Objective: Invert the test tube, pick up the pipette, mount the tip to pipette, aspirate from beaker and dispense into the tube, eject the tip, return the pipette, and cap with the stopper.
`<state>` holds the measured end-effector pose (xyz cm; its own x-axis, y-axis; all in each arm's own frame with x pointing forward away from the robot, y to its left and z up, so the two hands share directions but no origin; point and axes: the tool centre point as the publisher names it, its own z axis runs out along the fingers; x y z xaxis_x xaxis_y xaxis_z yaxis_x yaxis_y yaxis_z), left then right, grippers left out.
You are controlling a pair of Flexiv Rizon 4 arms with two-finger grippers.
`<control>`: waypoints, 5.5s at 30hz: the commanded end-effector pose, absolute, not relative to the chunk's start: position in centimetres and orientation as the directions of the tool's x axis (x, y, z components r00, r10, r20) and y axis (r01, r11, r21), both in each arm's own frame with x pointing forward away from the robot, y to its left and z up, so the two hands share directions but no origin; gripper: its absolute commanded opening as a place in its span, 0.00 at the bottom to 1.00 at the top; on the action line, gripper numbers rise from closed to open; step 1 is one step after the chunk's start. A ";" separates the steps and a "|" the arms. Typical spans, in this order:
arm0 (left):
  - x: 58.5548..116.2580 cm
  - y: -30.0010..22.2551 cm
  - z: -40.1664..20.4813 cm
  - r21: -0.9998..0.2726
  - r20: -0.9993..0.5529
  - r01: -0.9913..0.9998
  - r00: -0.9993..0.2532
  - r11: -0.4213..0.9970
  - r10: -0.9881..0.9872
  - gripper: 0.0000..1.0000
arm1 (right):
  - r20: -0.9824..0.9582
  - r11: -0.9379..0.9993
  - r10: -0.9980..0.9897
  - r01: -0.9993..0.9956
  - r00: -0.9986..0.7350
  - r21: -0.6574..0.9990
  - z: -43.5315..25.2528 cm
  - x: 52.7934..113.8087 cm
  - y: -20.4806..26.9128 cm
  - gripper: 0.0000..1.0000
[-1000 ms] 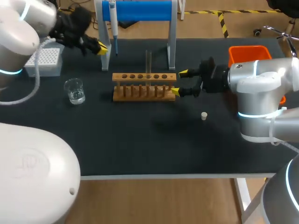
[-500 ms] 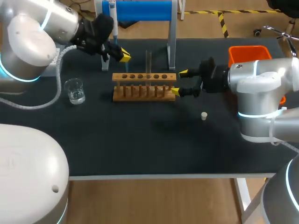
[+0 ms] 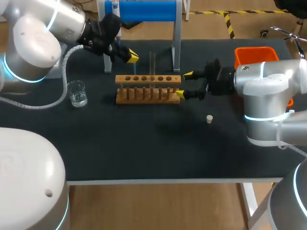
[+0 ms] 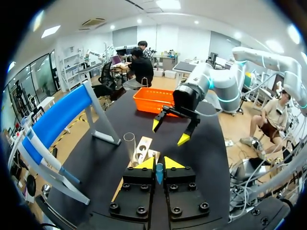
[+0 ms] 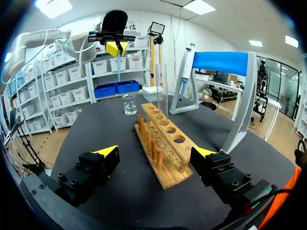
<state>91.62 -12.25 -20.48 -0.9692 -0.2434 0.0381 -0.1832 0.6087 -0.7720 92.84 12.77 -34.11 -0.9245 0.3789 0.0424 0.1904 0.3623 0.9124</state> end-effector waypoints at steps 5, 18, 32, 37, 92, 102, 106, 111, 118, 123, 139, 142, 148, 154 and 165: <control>91.5 -12.1 -20.5 -0.772 0.039 -0.184 -0.969 0.609 -0.243 0.00 | 0.042 0.362 0.379 0.190 -0.925 0.913 -34.1 92.8 12.7 1.00; 91.5 -12.1 -20.5 -0.772 0.039 -0.184 -0.969 0.609 -0.243 0.00 | 0.039 0.327 0.357 0.164 -0.933 0.931 -32.7 91.4 12.0 1.00; 91.5 -12.1 -20.5 -0.772 0.039 -0.184 -0.969 0.609 -0.243 0.00 | -0.024 0.165 0.135 -0.002 -0.991 0.986 -27.5 87.2 13.7 1.00; 91.5 -12.1 -20.5 -0.772 0.039 -0.184 -0.969 0.609 -0.243 0.00 | -0.044 0.145 0.084 -0.031 -0.995 0.989 -26.8 86.5 15.0 1.00; 91.5 -12.1 -20.5 -0.772 0.039 -0.184 -0.969 0.609 -0.243 0.00 | 0.016 0.026 -0.019 0.016 -1.000 1.000 -24.6 90.6 28.7 1.00; 91.5 -12.1 -20.5 -0.772 0.039 -0.184 -0.969 0.609 -0.243 0.00 | 0.015 0.020 -0.033 0.014 -0.999 1.000 -24.3 91.2 29.4 1.00; 91.5 -12.1 -20.5 -0.772 0.039 -0.184 -0.969 0.609 -0.243 0.00 | 0.014 0.018 -0.036 0.013 -0.999 1.000 -24.3 91.3 29.6 1.00; 91.5 -12.1 -20.5 -0.772 0.039 -0.184 -0.969 0.609 -0.243 0.00 | 0.018 0.015 -0.040 0.017 -0.999 1.000 -24.3 91.5 29.8 0.68; 91.5 -12.1 -20.5 -0.772 0.039 -0.184 -0.969 0.609 -0.243 0.00 | 0.021 0.013 -0.043 0.020 -0.999 1.000 -24.3 91.7 30.0 0.51; 91.5 -12.1 -20.5 -0.772 0.039 -0.184 -0.969 0.609 -0.243 0.00 | 0.025 0.005 -0.050 0.025 -0.998 1.000 -24.3 91.8 30.0 0.54; 91.5 -12.1 -20.5 -0.772 0.039 -0.184 -0.969 0.609 -0.243 0.00 | 0.026 -0.002 -0.079 0.027 -0.997 1.000 -24.1 91.5 30.3 0.44; 91.5 -12.1 -20.5 -0.772 0.039 -0.184 -0.969 0.609 -0.243 0.00 | 0.028 -0.003 -0.084 0.028 -0.996 1.000 -24.1 91.4 30.3 0.35; 91.5 -12.1 -20.5 -0.772 0.039 -0.184 -0.969 0.609 -0.243 0.00 | 0.030 -0.006 -0.091 0.031 -0.995 1.000 -24.2 91.3 30.2 0.00; 91.5 -12.1 -20.5 -0.772 0.039 -0.184 -0.969 0.609 -0.243 0.00 | 0.028 -0.007 -0.090 0.029 -0.996 1.000 -24.1 91.2 30.1 0.00; 91.5 -12.1 -20.5 -0.772 0.039 -0.184 -0.969 0.609 -0.243 1.00 | 0.028 -0.006 -0.089 0.029 -0.996 1.000 -23.8 90.5 29.0 0.00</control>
<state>91.47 -12.15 -20.60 -0.9690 -0.2444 0.0360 -0.1816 0.6059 -0.7746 90.93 29.92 -24.05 -0.9955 -0.0910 0.0277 0.0286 -0.0086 0.9996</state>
